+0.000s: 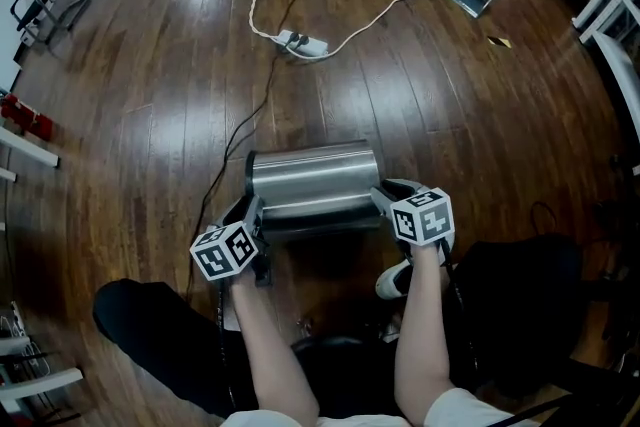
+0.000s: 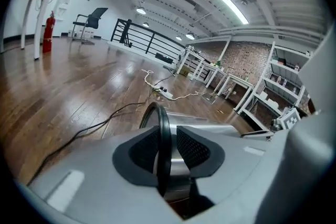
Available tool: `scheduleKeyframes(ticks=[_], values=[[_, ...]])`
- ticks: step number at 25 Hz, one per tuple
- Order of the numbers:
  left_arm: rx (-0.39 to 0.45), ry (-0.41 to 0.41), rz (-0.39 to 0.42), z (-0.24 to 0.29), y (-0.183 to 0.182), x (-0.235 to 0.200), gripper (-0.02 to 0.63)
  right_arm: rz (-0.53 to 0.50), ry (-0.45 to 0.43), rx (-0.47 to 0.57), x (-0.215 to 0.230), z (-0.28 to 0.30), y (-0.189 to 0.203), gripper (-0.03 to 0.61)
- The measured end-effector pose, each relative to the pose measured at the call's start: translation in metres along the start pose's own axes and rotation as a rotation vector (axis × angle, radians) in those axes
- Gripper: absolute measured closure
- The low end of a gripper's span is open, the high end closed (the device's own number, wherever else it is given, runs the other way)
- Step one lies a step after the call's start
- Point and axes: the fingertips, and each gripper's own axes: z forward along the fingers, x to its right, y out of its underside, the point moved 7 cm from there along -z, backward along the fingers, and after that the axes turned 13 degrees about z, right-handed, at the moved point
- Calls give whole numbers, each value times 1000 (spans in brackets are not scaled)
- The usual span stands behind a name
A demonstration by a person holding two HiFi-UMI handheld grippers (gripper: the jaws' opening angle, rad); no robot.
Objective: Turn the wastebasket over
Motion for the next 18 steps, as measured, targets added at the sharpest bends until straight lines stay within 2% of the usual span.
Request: scheduleKeyframes(ticks=[5, 8, 10, 14, 18], values=[[-74, 13, 2, -6, 0, -3, 510, -35, 34, -117, -8, 2, -5, 499], [-94, -41, -3, -22, 2, -13, 515, 8, -29, -105, -18, 12, -3, 508], [-77, -87, 10, -39, -3, -24, 517, 33, -74, -73, -33, 21, -1, 509], [-12, -169, 109, -74, -35, -35, 523, 90, -156, -48, -59, 43, 5, 508], [-3, -256, 296, -103, -65, -30, 531, 155, -240, -93, -80, 74, 26, 506]])
